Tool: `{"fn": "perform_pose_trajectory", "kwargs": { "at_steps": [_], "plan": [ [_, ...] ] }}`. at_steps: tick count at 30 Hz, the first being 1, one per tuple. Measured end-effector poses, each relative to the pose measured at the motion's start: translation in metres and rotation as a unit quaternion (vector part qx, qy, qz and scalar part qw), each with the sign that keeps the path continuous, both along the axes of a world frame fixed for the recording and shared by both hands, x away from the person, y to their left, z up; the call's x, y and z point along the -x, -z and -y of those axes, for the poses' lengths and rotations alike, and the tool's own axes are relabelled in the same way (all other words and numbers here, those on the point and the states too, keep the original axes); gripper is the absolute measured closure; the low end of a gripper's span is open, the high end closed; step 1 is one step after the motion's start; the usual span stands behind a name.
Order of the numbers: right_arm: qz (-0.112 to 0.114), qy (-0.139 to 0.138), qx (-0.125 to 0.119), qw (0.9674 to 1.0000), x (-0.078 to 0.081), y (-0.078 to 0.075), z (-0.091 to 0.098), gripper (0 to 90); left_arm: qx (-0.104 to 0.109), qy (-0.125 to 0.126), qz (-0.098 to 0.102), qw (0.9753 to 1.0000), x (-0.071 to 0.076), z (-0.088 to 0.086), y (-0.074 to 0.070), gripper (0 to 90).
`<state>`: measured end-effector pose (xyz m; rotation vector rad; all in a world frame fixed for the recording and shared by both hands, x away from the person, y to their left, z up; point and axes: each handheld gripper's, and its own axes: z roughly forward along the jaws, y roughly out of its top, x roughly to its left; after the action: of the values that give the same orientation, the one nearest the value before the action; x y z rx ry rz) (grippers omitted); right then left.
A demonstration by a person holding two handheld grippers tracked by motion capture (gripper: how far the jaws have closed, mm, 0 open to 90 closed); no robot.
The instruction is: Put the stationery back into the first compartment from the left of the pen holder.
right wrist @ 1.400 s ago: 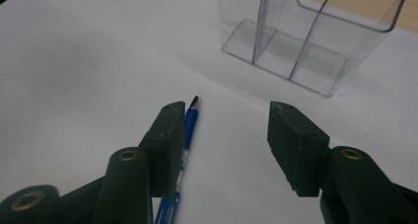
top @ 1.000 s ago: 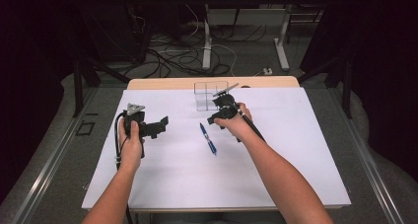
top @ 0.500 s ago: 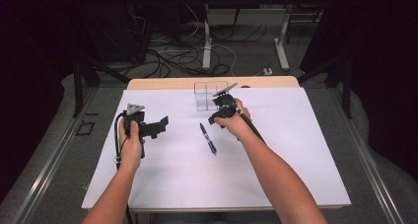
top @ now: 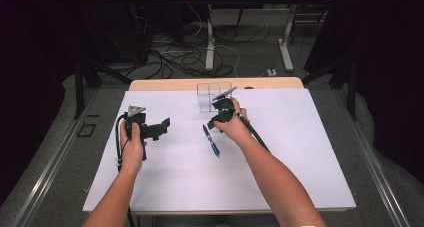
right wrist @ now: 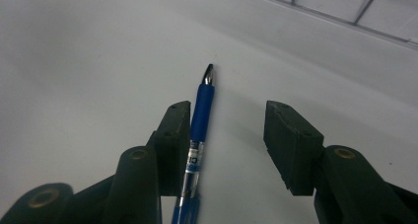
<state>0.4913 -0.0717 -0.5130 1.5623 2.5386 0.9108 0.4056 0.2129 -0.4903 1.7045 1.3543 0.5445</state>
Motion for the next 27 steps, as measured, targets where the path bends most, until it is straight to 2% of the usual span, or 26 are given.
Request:
{"fn": "perform_pose_trajectory", "kwargs": {
  "at_steps": [1,3,7,8,9,13,14,17,19,22,25,27],
  "plan": [
    [-0.006,0.0,0.002,1.0,0.0,0.0,-0.001,53.6,0.0,0.0,-0.001,1.0,0.0,0.0,0.0,0.2],
    [-0.002,0.0,-0.006,1.0,0.0,0.002,-0.003,54.5,0.0,0.001,-0.001,1.0,0.0,0.0,0.0,0.2],
    [-0.007,-0.007,-0.004,0.9999,0.0,0.002,-0.008,56.4,0.001,0.0,-0.002,1.0,0.0,-0.001,0.0,0.2],
    [-0.016,-0.004,-0.005,0.9999,0.001,0.002,-0.01,56.8,0.001,0.0,-0.002,1.0,0.0,-0.001,0.0,0.2],
    [-0.009,-0.008,-0.004,0.9999,0.001,0.003,-0.011,57.6,0.001,0.0,-0.003,1.0,0.0,-0.001,0.0,0.2],
    [-0.018,-0.012,-0.006,0.9998,0.002,0.004,-0.016,60.8,0.003,-0.002,-0.002,1.0,0.0,-0.001,0.0,0.2],
    [-0.012,-0.016,-0.007,0.9998,0.001,0.005,-0.017,60.8,0.004,-0.001,-0.002,1.0,0.0,-0.002,0.0,0.2],
    [-0.015,-0.019,-0.008,0.9997,0.001,0.007,-0.021,62.5,0.005,-0.001,-0.002,1.0,0.0,-0.002,0.0,0.2],
    [-0.019,-0.02,0.0,0.9996,0.002,0.006,-0.023,63.1,0.005,-0.001,-0.003,1.0,0.0,-0.002,0.001,0.2],
    [-0.012,-0.023,0.001,0.9997,0.0,0.009,-0.025,63.7,0.005,-0.002,-0.004,1.0,-0.001,-0.002,0.001,0.2],
    [-0.022,-0.017,0.011,0.9996,0.0,0.01,-0.025,63.7,0.006,-0.003,-0.004,1.0,-0.001,-0.003,0.001,0.2],
    [-0.021,-0.016,0.005,0.9996,0.0,0.012,-0.025,63.7,0.006,-0.003,-0.004,1.0,-0.001,-0.003,0.001,0.2]
  ]
}}
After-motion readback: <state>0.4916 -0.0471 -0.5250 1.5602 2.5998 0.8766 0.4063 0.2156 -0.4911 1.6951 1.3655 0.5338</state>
